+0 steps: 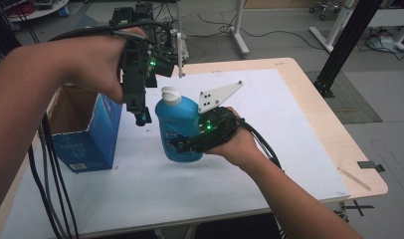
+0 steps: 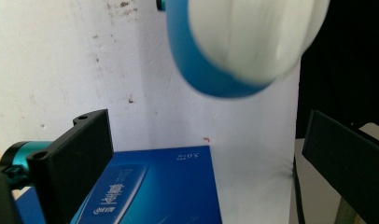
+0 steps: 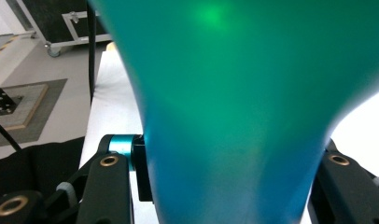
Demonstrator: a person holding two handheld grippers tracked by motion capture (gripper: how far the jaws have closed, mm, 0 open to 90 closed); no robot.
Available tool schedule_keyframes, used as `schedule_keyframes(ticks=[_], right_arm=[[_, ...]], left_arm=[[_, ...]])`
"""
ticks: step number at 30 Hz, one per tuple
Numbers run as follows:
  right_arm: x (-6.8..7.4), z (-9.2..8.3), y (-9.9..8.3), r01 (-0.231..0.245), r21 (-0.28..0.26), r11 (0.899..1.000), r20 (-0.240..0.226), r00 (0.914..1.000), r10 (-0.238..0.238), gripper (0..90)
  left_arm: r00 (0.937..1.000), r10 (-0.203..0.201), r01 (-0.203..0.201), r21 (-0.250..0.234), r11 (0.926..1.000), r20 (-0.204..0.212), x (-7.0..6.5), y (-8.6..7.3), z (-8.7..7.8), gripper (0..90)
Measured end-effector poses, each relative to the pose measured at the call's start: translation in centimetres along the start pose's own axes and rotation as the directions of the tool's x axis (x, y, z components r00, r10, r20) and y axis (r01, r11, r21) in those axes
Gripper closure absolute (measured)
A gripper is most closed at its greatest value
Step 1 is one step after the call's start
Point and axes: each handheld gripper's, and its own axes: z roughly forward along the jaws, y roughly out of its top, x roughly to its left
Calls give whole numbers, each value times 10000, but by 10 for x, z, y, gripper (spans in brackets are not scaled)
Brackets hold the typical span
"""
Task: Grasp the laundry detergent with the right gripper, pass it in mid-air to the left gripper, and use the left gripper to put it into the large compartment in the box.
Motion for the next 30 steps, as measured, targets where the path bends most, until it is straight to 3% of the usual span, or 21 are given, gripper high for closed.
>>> schedule_keyframes(ticks=[16, 30], right_arm=[[0, 28, 22, 203, -196, 9996, -550, 9983, -213, 458], [0, 28, 26, 230, -238, 9995, -567, 9981, -243, 459]], left_arm=[[9996, 263, -265, 193, 9995, 61, -9, 12, 9, 17], [10000, 67, -67, 397, 9992, -10, -13, 17, 13, 17]])
